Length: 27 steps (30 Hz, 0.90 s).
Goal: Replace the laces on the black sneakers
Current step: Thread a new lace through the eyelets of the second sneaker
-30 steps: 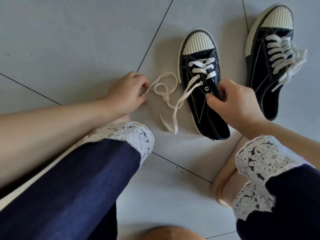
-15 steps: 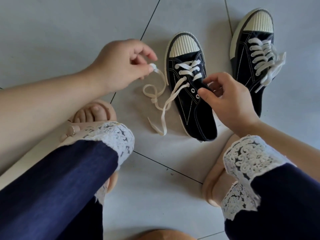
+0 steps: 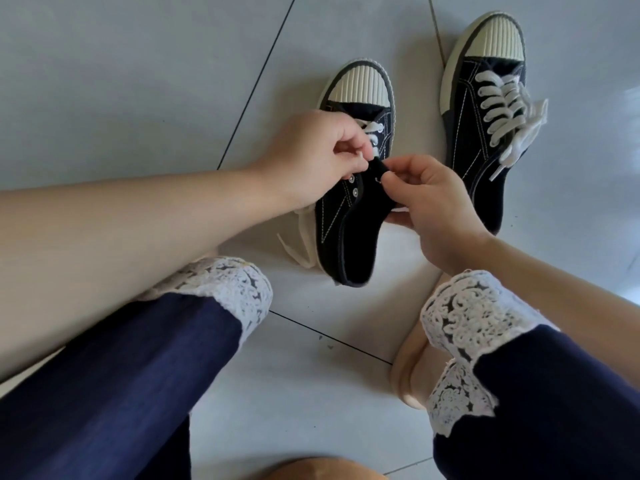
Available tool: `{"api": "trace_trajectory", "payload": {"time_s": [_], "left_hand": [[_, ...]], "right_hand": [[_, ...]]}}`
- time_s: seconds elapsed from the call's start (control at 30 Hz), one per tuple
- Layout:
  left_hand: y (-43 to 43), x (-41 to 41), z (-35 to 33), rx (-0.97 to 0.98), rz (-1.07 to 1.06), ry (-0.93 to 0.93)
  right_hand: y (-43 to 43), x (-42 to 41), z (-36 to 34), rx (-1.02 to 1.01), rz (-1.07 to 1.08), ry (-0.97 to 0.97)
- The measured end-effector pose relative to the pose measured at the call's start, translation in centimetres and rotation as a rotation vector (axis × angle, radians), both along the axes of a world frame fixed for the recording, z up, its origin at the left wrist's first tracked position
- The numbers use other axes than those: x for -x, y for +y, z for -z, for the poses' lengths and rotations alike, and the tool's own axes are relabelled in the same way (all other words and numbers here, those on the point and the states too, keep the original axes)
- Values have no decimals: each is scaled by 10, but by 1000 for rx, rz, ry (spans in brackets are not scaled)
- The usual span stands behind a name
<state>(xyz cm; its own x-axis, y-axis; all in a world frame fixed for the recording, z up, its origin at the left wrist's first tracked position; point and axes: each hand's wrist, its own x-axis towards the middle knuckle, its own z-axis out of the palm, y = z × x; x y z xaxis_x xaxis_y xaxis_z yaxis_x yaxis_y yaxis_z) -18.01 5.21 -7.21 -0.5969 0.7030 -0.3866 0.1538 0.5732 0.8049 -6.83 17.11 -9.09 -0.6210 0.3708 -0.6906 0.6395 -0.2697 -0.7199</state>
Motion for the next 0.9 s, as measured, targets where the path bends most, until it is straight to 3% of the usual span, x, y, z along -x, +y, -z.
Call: {"api": "trace_trajectory", "payload": {"time_s": [0.13, 0.3, 0.9], "left_hand": [[2, -5, 5, -41, 0, 136], [4, -1, 7, -51, -94, 23], [5, -2, 5, 165, 142, 313]], "right_hand": [[-5, 0, 0, 80, 38, -19], [-5, 1, 0, 114, 32, -29], [-5, 2, 1, 114, 36, -42]]}}
